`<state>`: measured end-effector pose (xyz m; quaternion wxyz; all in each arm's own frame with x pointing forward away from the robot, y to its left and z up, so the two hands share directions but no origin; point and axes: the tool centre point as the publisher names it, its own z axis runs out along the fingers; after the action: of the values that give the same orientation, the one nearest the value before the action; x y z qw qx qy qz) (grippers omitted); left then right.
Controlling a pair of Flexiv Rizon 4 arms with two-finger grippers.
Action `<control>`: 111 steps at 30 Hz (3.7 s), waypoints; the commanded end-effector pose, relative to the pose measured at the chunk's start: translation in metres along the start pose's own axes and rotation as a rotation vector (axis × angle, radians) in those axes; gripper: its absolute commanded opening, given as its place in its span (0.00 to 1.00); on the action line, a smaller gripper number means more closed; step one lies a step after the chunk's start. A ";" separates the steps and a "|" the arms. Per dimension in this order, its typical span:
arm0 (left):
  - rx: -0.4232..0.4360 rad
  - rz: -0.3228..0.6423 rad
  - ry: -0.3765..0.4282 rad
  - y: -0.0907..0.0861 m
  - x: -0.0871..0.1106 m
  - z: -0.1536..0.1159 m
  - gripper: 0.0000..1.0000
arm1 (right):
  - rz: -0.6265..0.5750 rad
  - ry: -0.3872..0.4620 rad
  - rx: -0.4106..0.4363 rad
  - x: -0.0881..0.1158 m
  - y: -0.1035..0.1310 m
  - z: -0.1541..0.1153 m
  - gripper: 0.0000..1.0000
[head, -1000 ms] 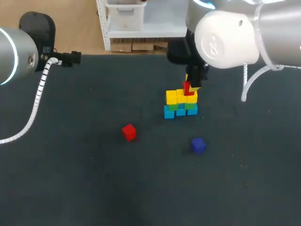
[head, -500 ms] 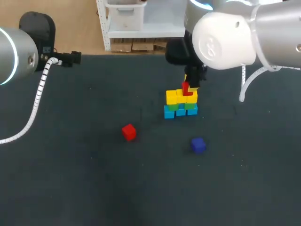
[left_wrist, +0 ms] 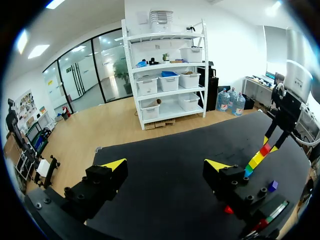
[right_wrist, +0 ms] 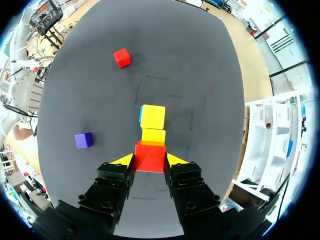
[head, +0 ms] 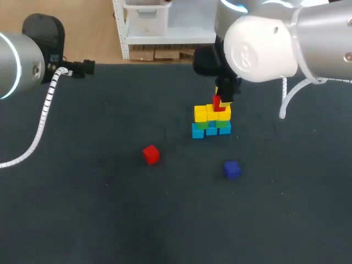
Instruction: Place the blue cubes, place green cubes on the blue cubes, place the yellow cubes on the green cubes, then place the red cubes on the yellow cubes, and place purple cube on the red cubes.
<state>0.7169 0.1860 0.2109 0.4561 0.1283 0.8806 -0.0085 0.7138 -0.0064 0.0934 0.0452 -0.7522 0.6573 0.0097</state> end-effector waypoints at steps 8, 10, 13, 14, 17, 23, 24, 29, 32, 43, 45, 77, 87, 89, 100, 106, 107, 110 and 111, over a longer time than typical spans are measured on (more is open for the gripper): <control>0.009 0.002 0.003 0.002 -0.001 0.000 1.00 | 0.000 0.000 0.005 0.002 0.000 -0.001 0.21; 0.009 0.002 0.003 0.002 -0.001 0.000 1.00 | 0.000 0.001 0.006 0.002 0.000 -0.001 0.26; 0.009 0.002 0.003 0.002 -0.001 0.000 1.00 | 0.000 0.000 0.005 0.002 0.000 -0.001 0.26; 0.009 0.002 0.003 0.002 -0.001 0.000 1.00 | 0.000 0.000 0.005 0.001 0.000 -0.001 0.27; 0.009 0.002 0.003 0.002 -0.001 0.000 1.00 | -0.001 -0.001 0.005 0.001 0.001 0.000 0.35; 0.009 0.002 0.003 0.002 -0.001 0.000 1.00 | -0.003 -0.001 0.006 0.001 0.001 0.000 0.48; 0.009 0.002 0.003 0.002 -0.001 0.000 1.00 | -0.003 -0.001 0.007 0.001 0.001 0.000 0.58; 0.009 0.002 0.003 0.002 -0.001 0.000 1.00 | -0.001 -0.002 0.007 0.001 0.001 0.000 0.95; 0.009 0.002 0.003 0.002 -0.001 0.000 1.00 | 0.001 -0.003 0.008 0.001 0.001 0.000 1.00; 0.009 0.002 0.003 0.002 -0.001 0.000 1.00 | -0.005 -0.001 0.015 0.001 0.000 0.000 0.42; 0.009 0.002 0.003 0.002 -0.001 0.000 1.00 | -0.006 -0.001 0.014 0.001 0.000 0.000 0.40; 0.009 0.002 0.003 0.002 -0.001 0.000 1.00 | -0.004 -0.001 0.027 0.000 0.000 -0.003 0.98; 0.009 0.002 0.003 0.002 -0.001 0.000 1.00 | 0.109 -0.078 0.130 0.019 -0.008 -0.038 1.00; 0.009 0.002 0.003 0.002 -0.001 0.000 1.00 | 0.133 -0.089 0.153 0.025 -0.010 -0.046 1.00; 0.009 0.002 0.003 0.002 -0.001 0.000 1.00 | 0.340 -0.149 0.283 0.069 -0.024 -0.083 1.00; 0.009 0.002 0.003 0.002 -0.001 0.000 1.00 | 0.470 -0.186 0.356 0.095 -0.029 -0.101 1.00; 0.009 0.002 0.003 0.002 -0.001 0.000 1.00 | 0.491 -0.197 0.364 0.100 -0.029 -0.104 1.00; 0.009 0.002 0.003 0.002 -0.001 0.000 1.00 | 0.549 -0.229 0.382 0.111 -0.029 -0.110 1.00; 0.009 0.002 0.003 0.002 -0.001 0.000 1.00 | 0.567 -0.240 0.387 0.114 -0.029 -0.112 1.00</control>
<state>0.7169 0.1860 0.2109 0.4561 0.1283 0.8806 -0.0085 0.7636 -0.1128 0.1958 0.2215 -0.5250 0.8217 0.0009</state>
